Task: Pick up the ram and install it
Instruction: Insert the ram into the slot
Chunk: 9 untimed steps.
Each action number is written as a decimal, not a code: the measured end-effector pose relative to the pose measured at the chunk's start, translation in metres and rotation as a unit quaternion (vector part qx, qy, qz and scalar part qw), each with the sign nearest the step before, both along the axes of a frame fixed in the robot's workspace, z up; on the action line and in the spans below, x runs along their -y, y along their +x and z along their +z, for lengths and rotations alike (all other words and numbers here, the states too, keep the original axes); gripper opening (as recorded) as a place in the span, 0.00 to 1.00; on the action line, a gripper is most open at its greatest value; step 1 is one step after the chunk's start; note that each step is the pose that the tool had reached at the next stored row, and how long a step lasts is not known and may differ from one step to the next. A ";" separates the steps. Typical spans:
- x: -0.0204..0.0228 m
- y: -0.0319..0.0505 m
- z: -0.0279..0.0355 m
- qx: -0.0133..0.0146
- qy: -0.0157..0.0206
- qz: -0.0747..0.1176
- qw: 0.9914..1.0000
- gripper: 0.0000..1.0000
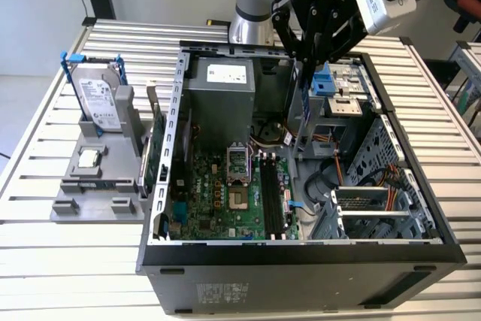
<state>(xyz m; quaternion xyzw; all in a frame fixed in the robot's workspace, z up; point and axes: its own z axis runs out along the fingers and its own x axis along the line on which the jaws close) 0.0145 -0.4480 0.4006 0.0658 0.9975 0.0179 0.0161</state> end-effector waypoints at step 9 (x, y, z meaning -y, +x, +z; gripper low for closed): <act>0.0068 0.0014 -0.0104 -0.001 0.000 0.008 1.000 0.00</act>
